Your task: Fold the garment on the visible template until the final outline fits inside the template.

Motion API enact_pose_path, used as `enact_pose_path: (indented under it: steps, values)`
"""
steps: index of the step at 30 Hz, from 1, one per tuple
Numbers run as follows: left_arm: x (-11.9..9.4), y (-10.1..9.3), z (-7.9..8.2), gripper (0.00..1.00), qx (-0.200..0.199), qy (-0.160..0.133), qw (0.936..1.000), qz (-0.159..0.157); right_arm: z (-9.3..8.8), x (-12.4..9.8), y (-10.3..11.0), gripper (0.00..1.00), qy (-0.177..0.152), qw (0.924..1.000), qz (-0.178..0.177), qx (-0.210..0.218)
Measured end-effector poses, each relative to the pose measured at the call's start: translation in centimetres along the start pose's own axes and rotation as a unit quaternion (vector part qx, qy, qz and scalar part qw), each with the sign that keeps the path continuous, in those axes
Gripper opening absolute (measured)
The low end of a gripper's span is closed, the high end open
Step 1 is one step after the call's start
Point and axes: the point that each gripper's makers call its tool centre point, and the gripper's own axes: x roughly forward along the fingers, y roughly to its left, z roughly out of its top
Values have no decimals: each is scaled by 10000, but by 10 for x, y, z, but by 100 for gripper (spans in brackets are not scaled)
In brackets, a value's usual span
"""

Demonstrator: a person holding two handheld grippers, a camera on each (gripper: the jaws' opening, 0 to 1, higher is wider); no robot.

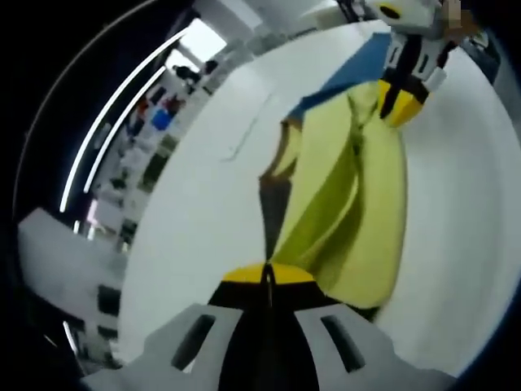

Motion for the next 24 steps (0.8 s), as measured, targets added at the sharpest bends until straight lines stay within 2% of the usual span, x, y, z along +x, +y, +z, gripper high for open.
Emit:
enact_pose_path:
  steps: [5,7,9,12,24]
  values:
    - [-3,-1,3,0,-44,-46,10000,14,-1,10,-7,15,30,9990,-204,386]
    - [-4,-3,3,0,-39,-66,10000,8,-3,13,-9,16,69,9989,-272,365]
    - [-4,-3,3,0,-20,-56,10000,2,-3,15,-9,18,51,9982,-300,522]
    - [-4,-4,2,0,-36,-63,10000,0,1,19,-10,20,-27,9981,-437,441]
    - [-3,-4,3,0,-26,-119,9999,-20,12,33,-12,22,-397,9935,-854,643]
